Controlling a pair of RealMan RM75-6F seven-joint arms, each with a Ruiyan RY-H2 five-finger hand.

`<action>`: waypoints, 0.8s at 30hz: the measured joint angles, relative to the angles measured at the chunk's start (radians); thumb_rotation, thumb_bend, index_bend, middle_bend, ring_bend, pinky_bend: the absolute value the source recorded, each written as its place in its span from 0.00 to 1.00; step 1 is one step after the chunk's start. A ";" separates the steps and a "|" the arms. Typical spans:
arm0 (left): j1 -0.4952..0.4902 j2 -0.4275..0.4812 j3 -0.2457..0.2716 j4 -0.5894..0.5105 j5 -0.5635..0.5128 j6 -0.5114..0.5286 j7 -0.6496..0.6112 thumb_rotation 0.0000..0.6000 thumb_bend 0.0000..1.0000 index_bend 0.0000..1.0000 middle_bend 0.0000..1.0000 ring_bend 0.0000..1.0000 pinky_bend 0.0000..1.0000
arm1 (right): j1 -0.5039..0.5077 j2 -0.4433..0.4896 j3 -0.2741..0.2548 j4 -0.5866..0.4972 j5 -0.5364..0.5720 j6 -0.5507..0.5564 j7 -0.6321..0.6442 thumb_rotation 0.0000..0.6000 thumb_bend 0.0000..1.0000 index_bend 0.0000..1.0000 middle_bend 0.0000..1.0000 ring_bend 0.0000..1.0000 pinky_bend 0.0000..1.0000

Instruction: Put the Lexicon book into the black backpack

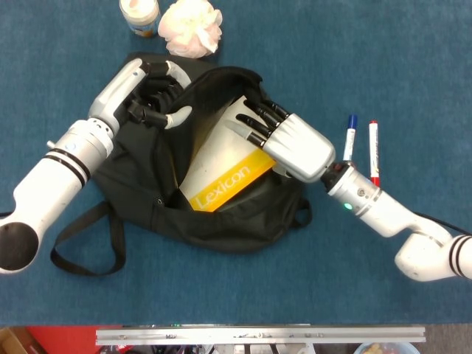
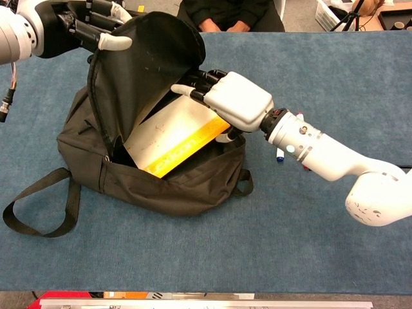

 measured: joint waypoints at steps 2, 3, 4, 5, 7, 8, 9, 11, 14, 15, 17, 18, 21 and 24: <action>-0.003 0.001 -0.001 0.003 -0.007 -0.002 -0.001 1.00 0.32 0.48 0.59 0.59 0.81 | -0.007 0.020 0.004 -0.037 0.006 -0.004 -0.015 1.00 0.00 0.03 0.19 0.06 0.19; -0.005 0.001 -0.001 0.004 -0.010 -0.003 0.000 1.00 0.32 0.48 0.59 0.59 0.81 | -0.010 0.027 0.006 -0.052 0.008 -0.006 -0.020 1.00 0.00 0.03 0.19 0.06 0.19; -0.006 0.002 -0.001 0.005 -0.012 -0.004 0.000 1.00 0.32 0.48 0.59 0.59 0.81 | -0.014 0.037 0.006 -0.071 0.010 -0.009 -0.025 1.00 0.00 0.03 0.19 0.06 0.19; -0.006 0.003 -0.001 0.005 -0.014 -0.005 0.000 1.00 0.32 0.48 0.58 0.59 0.81 | -0.018 0.045 0.006 -0.085 0.010 -0.009 -0.030 1.00 0.00 0.03 0.19 0.06 0.19; -0.006 0.006 -0.002 0.006 -0.015 -0.005 0.000 1.00 0.32 0.48 0.58 0.59 0.81 | -0.027 0.069 0.001 -0.115 0.004 -0.004 -0.041 1.00 0.00 0.03 0.19 0.06 0.19; -0.005 0.007 -0.002 0.006 -0.016 -0.005 0.000 1.00 0.32 0.48 0.58 0.59 0.81 | -0.032 0.080 -0.003 -0.126 -0.001 0.001 -0.044 1.00 0.00 0.03 0.19 0.06 0.19; -0.005 0.008 -0.001 0.006 -0.016 -0.006 0.000 1.00 0.32 0.48 0.58 0.59 0.81 | -0.037 0.091 -0.006 -0.135 -0.008 0.009 -0.047 1.00 0.00 0.03 0.20 0.06 0.19; -0.003 0.009 0.001 0.006 -0.015 -0.008 0.000 1.00 0.32 0.48 0.58 0.59 0.81 | -0.051 0.109 -0.014 -0.146 -0.026 0.039 -0.051 1.00 0.00 0.03 0.20 0.06 0.19; -0.001 0.010 0.002 0.004 -0.012 -0.016 -0.002 1.00 0.32 0.48 0.58 0.59 0.81 | -0.079 0.144 -0.027 -0.165 -0.055 0.101 -0.047 1.00 0.00 0.06 0.23 0.06 0.19; 0.000 0.011 0.002 0.004 -0.009 -0.018 -0.002 1.00 0.32 0.48 0.58 0.59 0.81 | -0.089 0.159 -0.031 -0.173 -0.063 0.122 -0.044 1.00 0.00 0.08 0.23 0.06 0.19; 0.003 0.012 0.004 0.001 0.000 -0.024 -0.003 1.00 0.32 0.48 0.58 0.59 0.81 | -0.115 0.200 -0.040 -0.196 -0.080 0.171 -0.035 1.00 0.00 0.11 0.25 0.07 0.19; 0.004 0.012 0.005 -0.001 0.005 -0.027 -0.003 1.00 0.32 0.48 0.58 0.59 0.81 | -0.127 0.220 -0.043 -0.206 -0.088 0.193 -0.031 1.00 0.00 0.13 0.26 0.08 0.20; 0.007 0.012 0.009 -0.005 0.024 -0.037 0.001 1.00 0.32 0.45 0.57 0.59 0.81 | -0.165 0.286 -0.052 -0.229 -0.113 0.268 -0.014 1.00 0.00 0.18 0.30 0.11 0.24; 0.010 0.011 0.016 -0.010 0.051 -0.050 0.008 1.00 0.32 0.38 0.54 0.57 0.81 | -0.204 0.344 -0.057 -0.238 -0.138 0.344 0.011 1.00 0.00 0.19 0.32 0.13 0.24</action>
